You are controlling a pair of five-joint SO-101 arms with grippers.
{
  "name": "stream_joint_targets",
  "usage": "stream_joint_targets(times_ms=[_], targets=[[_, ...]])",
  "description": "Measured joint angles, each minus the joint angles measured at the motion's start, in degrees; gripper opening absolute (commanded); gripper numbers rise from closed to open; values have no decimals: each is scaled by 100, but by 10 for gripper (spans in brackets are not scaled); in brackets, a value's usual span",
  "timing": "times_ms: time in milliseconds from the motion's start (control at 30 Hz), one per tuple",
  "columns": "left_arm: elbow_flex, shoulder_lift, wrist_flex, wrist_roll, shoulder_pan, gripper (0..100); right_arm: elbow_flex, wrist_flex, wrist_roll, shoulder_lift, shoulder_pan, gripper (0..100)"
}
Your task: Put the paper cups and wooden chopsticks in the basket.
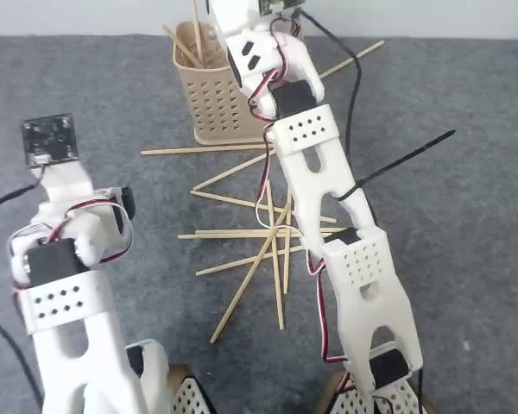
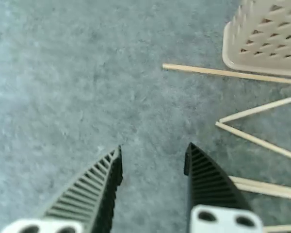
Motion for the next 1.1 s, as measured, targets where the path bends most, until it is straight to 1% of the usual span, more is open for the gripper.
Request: stream_joint_targets(times_ms=[100, 167, 267, 400, 467, 567, 667, 767, 867, 1000, 1100], targets=[[0, 0, -9, -26, 53, 203, -440, 932, -369, -132, 114, 124], [0, 0, -79, -26, 70, 203, -756, 1741, -580, -360, 158, 124], [0, 0, -88, -26, 299, 203, -1292, 3121, -774, -853, 176, 124], [0, 0, 141, -26, 923, 203, -2048, 5046, -976, -1530, 141, 124], [0, 0, 308, 0, 1213, 203, -2136, 5890, -1037, -1943, 149, 124], [-79, 0, 431, 264, 1662, 203, -2145, 7130, -1248, -2558, 202, 124], [-281, 396, 510, 457, 2066, 203, -2189, 8158, -1354, -3059, 220, 119], [-510, 1152, 510, 571, 2479, 203, -2040, 8264, -1389, -3473, 607, 119], [-756, 1934, 510, 651, 2831, 203, -1415, 8273, -1407, -3938, 1160, 119], [-844, 2479, 510, 624, 3437, 203, 273, 8273, -1407, -4853, 1618, 119], [-844, 2629, 501, 246, 3886, 203, 1952, 8273, -1407, -5785, 1793, 119]])
